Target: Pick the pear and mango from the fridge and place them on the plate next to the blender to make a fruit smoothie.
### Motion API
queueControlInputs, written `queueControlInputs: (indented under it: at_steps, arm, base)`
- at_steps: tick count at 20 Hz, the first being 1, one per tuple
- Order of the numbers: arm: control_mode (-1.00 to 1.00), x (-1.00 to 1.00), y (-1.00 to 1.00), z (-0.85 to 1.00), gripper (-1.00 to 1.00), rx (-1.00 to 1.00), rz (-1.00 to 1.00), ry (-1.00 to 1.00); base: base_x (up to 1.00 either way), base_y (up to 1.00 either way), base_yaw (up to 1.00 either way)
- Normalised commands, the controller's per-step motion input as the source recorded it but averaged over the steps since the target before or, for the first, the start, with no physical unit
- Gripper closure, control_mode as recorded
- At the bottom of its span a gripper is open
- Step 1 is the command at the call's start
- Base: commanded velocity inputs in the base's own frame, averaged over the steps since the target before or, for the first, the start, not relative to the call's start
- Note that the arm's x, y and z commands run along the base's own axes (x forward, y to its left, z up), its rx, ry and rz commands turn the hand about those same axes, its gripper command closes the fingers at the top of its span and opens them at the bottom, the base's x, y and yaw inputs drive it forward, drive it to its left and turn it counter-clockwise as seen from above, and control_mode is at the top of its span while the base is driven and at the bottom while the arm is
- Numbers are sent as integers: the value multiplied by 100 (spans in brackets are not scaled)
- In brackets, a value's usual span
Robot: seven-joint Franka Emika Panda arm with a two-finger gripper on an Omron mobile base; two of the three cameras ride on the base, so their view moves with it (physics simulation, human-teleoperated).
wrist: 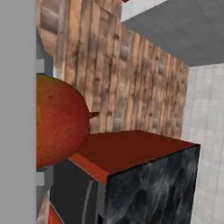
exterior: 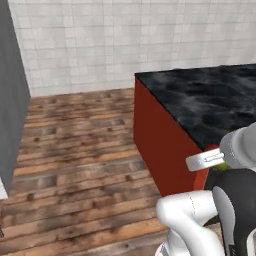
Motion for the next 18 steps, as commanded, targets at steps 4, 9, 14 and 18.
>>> queueControlInputs:
  at_steps: [4,9,14,18]
  arm:
    - [100,0,0,0,100,0,0,0]
    - [100,0,0,0,100,0,0,0]
    - [100,0,0,0,100,0,0,0]
    - [100,0,0,0,100,0,0,0]
  base:
    - [53,-87,-58]
    - [82,-100,-25]
    - [93,-100,-9]
    - [79,-100,-5]
